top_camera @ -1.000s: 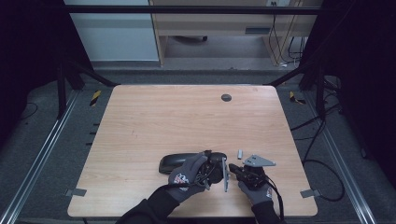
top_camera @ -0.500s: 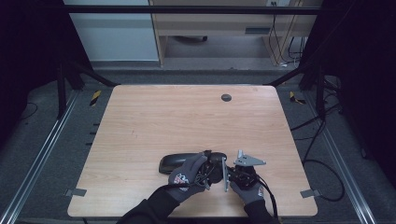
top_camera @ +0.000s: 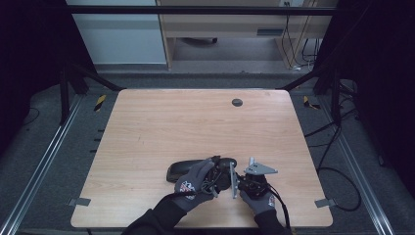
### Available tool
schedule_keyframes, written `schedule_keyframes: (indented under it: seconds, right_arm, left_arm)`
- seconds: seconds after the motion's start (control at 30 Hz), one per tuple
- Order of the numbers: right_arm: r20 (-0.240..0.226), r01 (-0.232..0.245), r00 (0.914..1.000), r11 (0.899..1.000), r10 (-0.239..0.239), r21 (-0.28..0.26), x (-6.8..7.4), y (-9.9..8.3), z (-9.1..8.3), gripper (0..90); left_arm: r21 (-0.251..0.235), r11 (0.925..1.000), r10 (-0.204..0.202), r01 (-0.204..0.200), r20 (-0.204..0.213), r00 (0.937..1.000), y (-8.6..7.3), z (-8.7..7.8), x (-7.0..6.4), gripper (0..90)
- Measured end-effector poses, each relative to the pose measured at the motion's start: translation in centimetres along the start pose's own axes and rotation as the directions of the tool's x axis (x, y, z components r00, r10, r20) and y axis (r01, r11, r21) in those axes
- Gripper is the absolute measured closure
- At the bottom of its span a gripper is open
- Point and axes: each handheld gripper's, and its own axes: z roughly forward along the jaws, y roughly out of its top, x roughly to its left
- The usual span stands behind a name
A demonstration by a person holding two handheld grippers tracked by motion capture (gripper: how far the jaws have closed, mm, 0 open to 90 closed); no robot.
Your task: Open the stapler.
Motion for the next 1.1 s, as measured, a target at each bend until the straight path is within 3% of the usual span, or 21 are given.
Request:
schedule_keyframes:
  seconds: [0.27, 0.57, 0.8, 0.83, 0.93, 1.1]
  right_arm:
    - [0.003, 0.005, 1.0, 1.0, -0.005, -0.001, 0.1, 0.0, 0.0, 90.0]
    - [0.002, -0.003, 1.0, 1.0, 0.003, 0.002, 0.1, 0.0, 0.0, 90.0]
    - [0.002, -0.008, 1.0, 1.0, 0.008, 0.0, 0.1, 0.1, 0.0, 90.0]
    - [0.001, -0.008, 1.0, 1.0, 0.008, 0.0, 0.1, 0.1, 0.0, 90.0]
    - [0.001, -0.009, 1.0, 1.0, 0.009, 0.005, 0.1, 0.1, 0.0, 90.0]
    - [0.002, -0.008, 1.0, 1.0, 0.008, 0.005, 0.1, 0.1, 0.0, 90.0]
  left_arm:
    - [-0.047, 0.9947, -0.091, 0.091, 0.004, 0.9958, -0.5, -1.0, 1.3, 53.1]
    - [-0.076, 0.9852, -0.154, 0.154, 0.006, 0.9881, -1.4, -2.3, 3.0, 53.9]
    - [-0.11, 0.9712, -0.212, 0.211, 0.01, 0.9773, -2.2, -3.3, 4.3, 54.7]
    - [-0.119, 0.9662, -0.228, 0.229, 0.015, 0.9734, -2.3, -3.3, 4.4, 54.8]
    - [-0.125, 0.9624, -0.241, 0.241, 0.017, 0.9704, -2.6, -3.7, 4.9, 55.2]
    - [-0.148, 0.9488, -0.279, 0.279, 0.019, 0.96, -3.3, -4.3, 5.6, 55.6]
